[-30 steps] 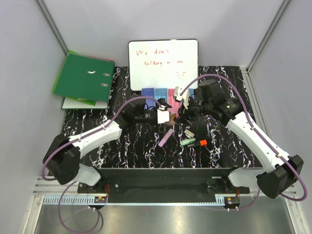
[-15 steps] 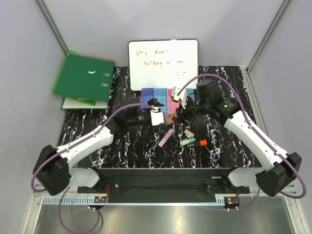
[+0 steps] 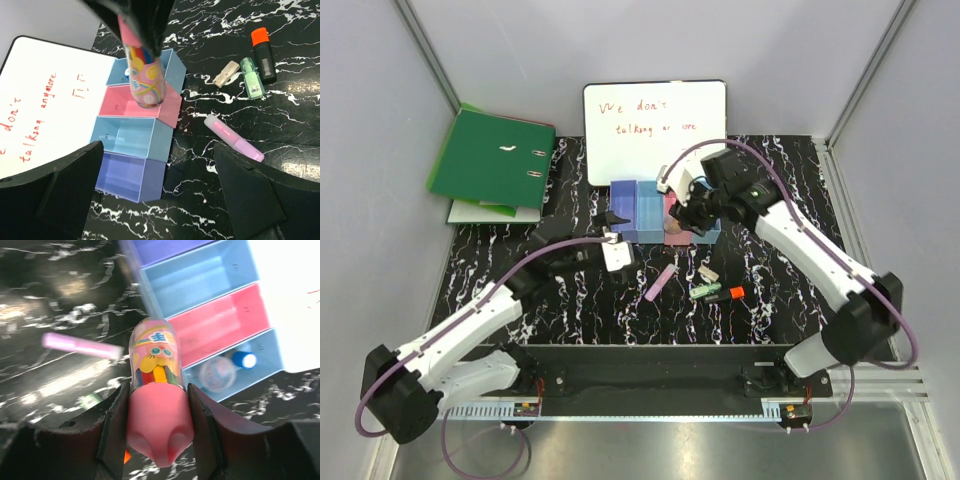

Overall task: Sort the stationery into containers
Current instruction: Place the stationery in the storage box.

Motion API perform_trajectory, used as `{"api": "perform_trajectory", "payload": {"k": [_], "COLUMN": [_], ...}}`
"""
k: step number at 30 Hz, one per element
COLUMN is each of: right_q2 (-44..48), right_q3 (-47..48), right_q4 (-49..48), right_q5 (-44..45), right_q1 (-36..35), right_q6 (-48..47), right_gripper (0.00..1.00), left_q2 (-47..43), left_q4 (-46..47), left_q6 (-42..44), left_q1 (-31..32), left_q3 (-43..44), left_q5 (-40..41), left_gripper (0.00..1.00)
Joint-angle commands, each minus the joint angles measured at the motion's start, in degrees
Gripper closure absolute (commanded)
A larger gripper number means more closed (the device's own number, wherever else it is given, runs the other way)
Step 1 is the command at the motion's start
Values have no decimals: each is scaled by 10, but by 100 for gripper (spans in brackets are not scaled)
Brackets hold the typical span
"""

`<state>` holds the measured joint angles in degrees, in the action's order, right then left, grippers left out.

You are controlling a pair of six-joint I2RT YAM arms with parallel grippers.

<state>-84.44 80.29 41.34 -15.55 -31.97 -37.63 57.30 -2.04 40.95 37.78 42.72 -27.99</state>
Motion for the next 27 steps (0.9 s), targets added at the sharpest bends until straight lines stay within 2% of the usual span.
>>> {"api": "perform_trajectory", "payload": {"k": [1,5,16,27], "right_q2": [-78,-151,-294,-320], "right_q3": [96,164,329,335], "right_q4": [-28,5,48,87], "right_q5": [80,103,132,112], "right_q1": [3,10,39,45], "right_q6": [-71,-117,-144,-164], "right_gripper": [100,100,100,100], "left_q2": [-39,-71,-131,-149], "left_q4": [-23,-47,-69,-66], "left_q6": [0,3,-8,-9], "left_q1": [-4,-8,-18,-22], "left_q3": [-3,-12,-47,-63], "left_q5": [34,40,64,69], "left_gripper": [1,1,1,1]}}
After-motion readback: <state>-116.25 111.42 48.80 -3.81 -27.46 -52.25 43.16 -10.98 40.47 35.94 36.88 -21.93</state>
